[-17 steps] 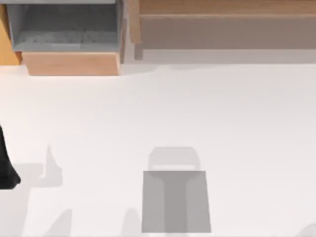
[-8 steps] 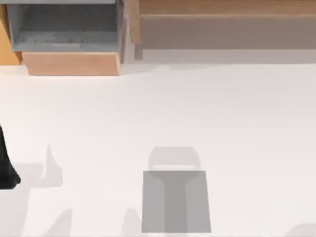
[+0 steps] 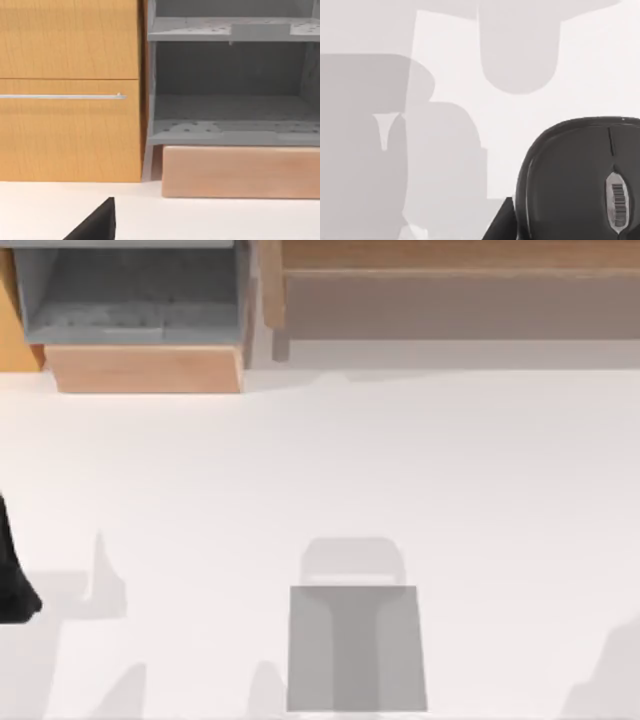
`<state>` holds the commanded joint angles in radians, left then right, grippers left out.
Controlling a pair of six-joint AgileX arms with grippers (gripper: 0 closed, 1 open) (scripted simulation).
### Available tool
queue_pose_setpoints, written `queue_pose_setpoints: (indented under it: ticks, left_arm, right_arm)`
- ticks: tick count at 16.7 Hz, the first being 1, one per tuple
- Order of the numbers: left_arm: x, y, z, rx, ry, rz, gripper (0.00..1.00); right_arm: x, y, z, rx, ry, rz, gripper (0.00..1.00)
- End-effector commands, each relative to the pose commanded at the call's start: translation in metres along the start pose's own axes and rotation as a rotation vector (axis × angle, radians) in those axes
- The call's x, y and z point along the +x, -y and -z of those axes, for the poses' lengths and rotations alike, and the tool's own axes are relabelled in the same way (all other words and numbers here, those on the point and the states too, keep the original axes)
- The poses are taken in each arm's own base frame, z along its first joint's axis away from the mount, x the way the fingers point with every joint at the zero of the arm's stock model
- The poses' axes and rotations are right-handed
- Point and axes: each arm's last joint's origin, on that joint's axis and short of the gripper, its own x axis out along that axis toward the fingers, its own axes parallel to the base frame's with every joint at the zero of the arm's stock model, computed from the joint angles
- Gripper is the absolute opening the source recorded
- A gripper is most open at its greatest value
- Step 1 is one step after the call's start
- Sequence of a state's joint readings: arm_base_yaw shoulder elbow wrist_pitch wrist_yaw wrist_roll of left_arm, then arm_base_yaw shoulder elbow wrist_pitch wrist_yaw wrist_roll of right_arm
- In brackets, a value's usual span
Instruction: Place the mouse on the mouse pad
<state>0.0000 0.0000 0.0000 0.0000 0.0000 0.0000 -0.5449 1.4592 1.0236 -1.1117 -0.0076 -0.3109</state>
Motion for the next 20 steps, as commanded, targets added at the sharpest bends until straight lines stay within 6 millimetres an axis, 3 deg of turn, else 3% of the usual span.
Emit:
queue_pose_setpoints:
  ticks: [6, 10, 12, 15, 17, 20]
  left_arm:
    - [0.000, 0.000, 0.000, 0.000, 0.000, 0.000, 1.00]
    - [0.000, 0.000, 0.000, 0.000, 0.000, 0.000, 1.00]
    - [0.000, 0.000, 0.000, 0.000, 0.000, 0.000, 1.00]
    - [0.000, 0.000, 0.000, 0.000, 0.000, 0.000, 1.00]
    - [0.000, 0.000, 0.000, 0.000, 0.000, 0.000, 1.00]
    - [0.000, 0.000, 0.000, 0.000, 0.000, 0.000, 1.00]
  right_arm:
    - [0.001, -0.003, -0.003, 0.000, -0.004, -0.002, 0.00]
    - [0.000, -0.036, -0.032, -0.013, -0.016, -0.006, 0.00]
    - [0.001, -0.071, -0.051, -0.031, -0.028, -0.008, 0.00]
    - [0.007, -0.147, -0.068, -0.073, -0.052, -0.004, 0.00]
    - [0.013, -0.209, -0.065, -0.108, -0.067, 0.002, 0.00]
    - [0.022, -0.303, -0.034, -0.164, -0.072, 0.012, 0.00]
